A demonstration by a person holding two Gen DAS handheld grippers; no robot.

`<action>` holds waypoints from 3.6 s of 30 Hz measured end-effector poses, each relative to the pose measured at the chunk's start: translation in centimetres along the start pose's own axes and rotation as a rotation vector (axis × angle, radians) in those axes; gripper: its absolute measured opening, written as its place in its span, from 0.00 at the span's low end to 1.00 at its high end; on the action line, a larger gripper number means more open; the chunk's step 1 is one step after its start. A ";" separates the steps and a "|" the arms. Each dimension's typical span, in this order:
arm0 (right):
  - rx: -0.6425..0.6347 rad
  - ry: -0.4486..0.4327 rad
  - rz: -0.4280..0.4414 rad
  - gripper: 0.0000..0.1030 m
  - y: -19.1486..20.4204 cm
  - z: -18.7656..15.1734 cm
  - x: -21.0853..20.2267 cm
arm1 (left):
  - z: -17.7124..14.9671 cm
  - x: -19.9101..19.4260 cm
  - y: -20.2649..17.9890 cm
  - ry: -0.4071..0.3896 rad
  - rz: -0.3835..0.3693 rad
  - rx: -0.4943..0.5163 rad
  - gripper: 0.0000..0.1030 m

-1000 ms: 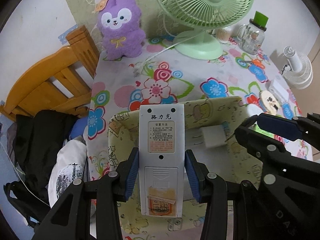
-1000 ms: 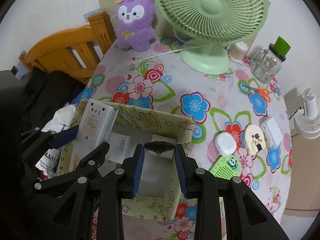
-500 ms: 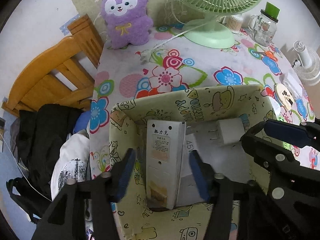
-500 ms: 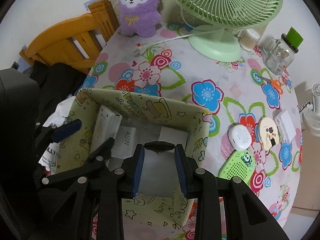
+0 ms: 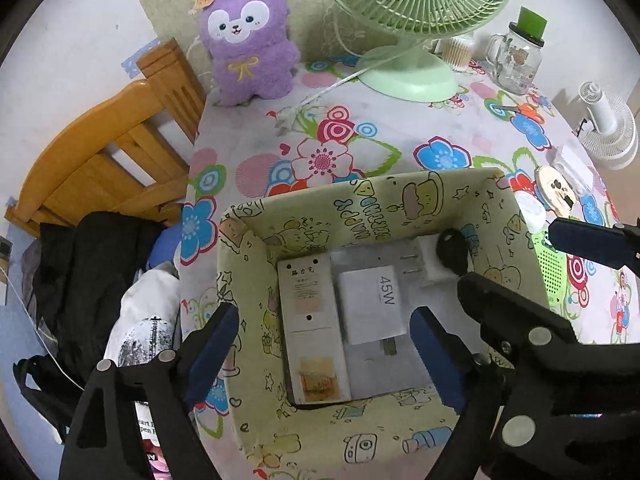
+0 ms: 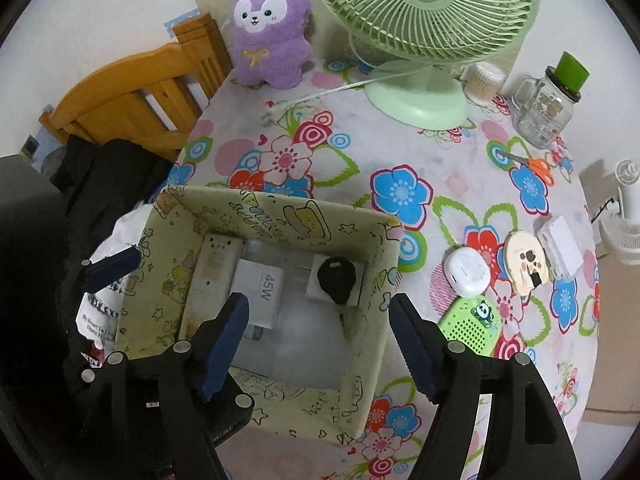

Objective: Organize rigid objects
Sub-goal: 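Open both tools to release the remote and key inside the box, then withdraw both tools from the box back over the table items, then grasp the white round puck with the left tool while the right tool grasps the translucent container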

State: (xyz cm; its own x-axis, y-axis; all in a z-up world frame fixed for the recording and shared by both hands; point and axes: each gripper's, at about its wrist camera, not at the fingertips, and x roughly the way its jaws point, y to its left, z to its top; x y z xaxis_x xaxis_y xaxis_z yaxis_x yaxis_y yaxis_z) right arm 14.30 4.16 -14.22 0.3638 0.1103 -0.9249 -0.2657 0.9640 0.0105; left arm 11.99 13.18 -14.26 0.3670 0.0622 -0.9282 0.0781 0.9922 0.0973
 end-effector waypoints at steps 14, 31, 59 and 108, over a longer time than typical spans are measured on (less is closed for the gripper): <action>0.021 -0.057 0.000 0.76 -1.4 -2.2 -3.4 | -1.2 -3.1 -2.0 -0.047 0.000 0.021 0.89; 0.035 -0.129 -0.002 0.77 -4.8 -4.5 -8.1 | -1.7 -7.4 -6.2 -0.110 -0.009 0.039 0.91; 0.059 -0.223 -0.037 0.84 -12.8 -6.5 -13.5 | -1.1 -11.4 -13.9 -0.181 -0.028 0.072 0.92; -0.032 -0.204 -0.040 0.84 -26.5 -8.2 -9.9 | -0.8 -6.3 -25.5 -0.134 -0.096 0.080 0.91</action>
State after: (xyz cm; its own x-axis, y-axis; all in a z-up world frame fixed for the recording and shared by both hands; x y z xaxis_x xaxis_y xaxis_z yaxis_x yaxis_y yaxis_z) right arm 10.43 -24.47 -8.50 0.5472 0.1216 -0.8281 -0.2747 0.9607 -0.0404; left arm 6.96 -12.42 -11.22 0.4745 -0.0530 -0.8787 0.1901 0.9808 0.0435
